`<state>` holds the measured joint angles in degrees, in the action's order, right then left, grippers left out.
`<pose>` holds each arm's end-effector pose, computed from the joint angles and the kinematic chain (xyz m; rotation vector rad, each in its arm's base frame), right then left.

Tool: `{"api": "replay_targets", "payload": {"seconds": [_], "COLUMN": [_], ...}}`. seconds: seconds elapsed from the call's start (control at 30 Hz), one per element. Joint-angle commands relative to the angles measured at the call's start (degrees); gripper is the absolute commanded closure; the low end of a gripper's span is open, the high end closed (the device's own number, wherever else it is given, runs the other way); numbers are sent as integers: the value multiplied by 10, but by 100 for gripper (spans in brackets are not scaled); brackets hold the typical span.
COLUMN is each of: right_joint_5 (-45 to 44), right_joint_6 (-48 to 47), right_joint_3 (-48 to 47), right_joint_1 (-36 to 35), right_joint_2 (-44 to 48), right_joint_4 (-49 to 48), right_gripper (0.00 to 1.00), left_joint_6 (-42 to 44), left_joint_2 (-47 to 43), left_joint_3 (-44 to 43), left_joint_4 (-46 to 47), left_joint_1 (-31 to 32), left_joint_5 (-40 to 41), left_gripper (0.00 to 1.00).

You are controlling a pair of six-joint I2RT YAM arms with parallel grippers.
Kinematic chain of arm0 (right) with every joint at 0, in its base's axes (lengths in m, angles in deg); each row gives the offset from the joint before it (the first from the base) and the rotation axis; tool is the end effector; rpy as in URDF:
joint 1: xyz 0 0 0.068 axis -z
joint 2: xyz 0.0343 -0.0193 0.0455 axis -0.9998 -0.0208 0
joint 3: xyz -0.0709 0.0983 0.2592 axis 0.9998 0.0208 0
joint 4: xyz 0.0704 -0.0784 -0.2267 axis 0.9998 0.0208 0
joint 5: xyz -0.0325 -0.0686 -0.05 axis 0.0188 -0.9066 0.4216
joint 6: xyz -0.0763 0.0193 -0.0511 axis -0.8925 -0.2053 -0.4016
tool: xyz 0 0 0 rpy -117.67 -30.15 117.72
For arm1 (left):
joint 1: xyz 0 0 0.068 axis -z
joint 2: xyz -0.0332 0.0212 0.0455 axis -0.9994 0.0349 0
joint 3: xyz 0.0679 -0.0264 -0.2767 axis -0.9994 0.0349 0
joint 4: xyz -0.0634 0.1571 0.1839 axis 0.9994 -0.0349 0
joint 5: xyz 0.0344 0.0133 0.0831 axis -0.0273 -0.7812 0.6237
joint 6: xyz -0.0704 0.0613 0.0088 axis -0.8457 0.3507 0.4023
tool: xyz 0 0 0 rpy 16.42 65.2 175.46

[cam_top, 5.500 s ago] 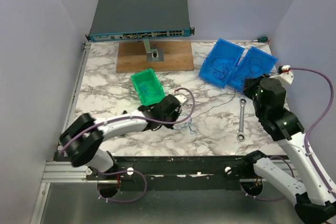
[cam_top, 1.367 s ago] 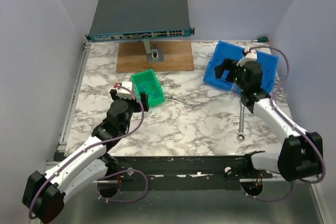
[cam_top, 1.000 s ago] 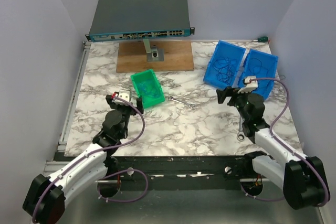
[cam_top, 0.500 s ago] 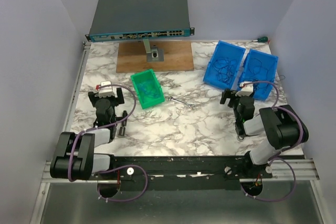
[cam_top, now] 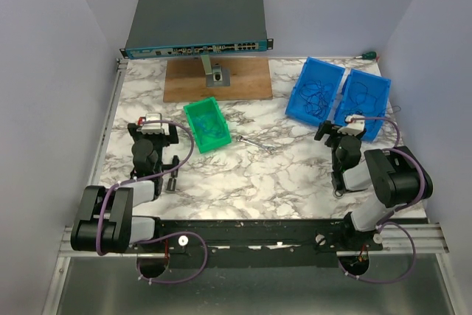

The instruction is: Untangle the cables

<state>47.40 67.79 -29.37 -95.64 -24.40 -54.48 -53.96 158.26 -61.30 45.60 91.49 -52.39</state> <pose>0.2907 0.0108 0.1567 0.2188 1.6505 -0.0533 0.2618 -0.0061 0.2037 -0.0358 1.5696 0.0504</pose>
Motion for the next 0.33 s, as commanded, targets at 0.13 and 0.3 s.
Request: {"api": "replay_targets", "payload": {"seconds": [0.13, 0.3], "right_joint_5": [-21, -21], "right_joint_6": [4, 4], "right_joint_3": [1, 1], "right_joint_1": [2, 1], "right_joint_2": [-3, -3], "right_joint_4": [-32, -32], "right_gripper": [0, 0], "left_joint_6": [-3, -18], "left_joint_2": [1, 0], "left_joint_3": [-14, -22], "left_joint_4": [14, -6], "left_joint_1": [-3, -18], "left_joint_5": [-21, -48], "left_gripper": [1, 2]}}
